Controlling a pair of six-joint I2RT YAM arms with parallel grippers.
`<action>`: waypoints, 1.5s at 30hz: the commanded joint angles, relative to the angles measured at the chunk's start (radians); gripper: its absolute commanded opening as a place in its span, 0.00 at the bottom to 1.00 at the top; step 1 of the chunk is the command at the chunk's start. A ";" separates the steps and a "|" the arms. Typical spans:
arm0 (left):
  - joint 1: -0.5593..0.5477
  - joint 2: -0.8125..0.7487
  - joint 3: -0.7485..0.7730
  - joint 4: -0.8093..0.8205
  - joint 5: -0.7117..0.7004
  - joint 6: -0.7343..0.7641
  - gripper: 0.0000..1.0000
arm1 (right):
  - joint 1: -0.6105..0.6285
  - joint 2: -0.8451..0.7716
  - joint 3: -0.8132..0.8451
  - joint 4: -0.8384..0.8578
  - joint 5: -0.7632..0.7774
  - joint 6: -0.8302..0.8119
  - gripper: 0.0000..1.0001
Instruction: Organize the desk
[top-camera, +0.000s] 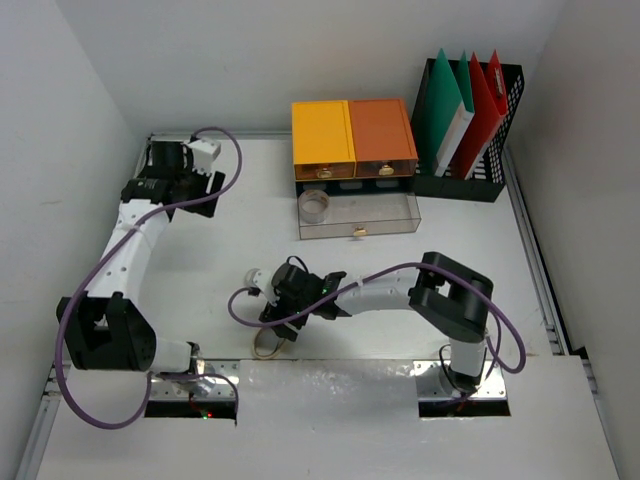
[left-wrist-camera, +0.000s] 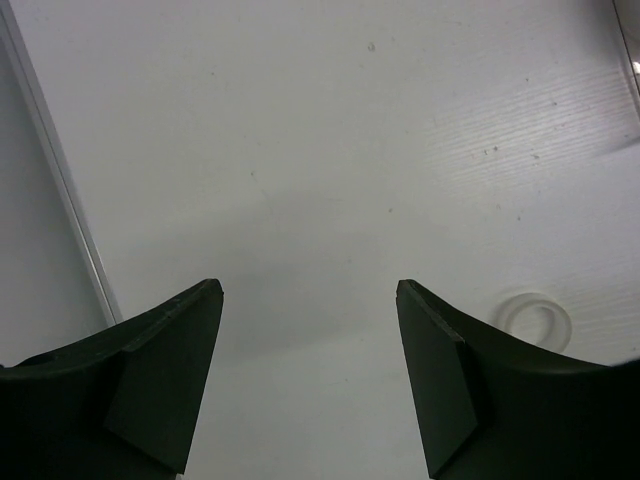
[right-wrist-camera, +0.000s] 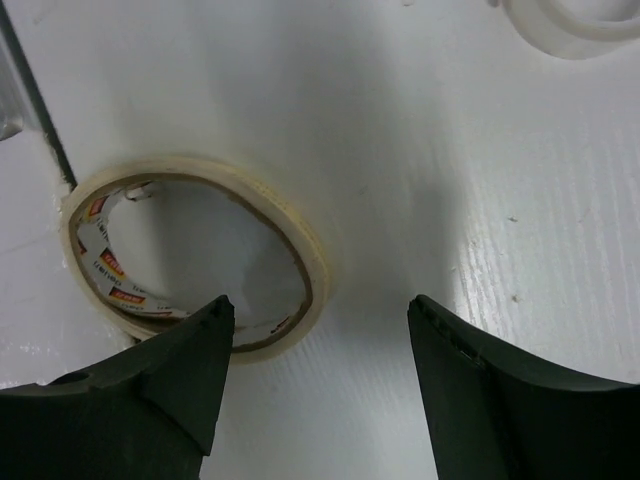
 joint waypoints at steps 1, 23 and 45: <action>0.025 -0.044 -0.024 0.091 0.024 -0.012 0.69 | 0.007 0.018 0.022 0.038 0.054 0.047 0.68; 0.025 -0.070 -0.083 0.135 -0.012 -0.006 0.69 | -0.100 -0.273 0.045 -0.202 0.471 -0.034 0.00; -0.387 -0.058 -0.363 0.104 -0.004 0.221 0.77 | -0.782 -0.074 0.213 -0.169 0.490 0.050 0.00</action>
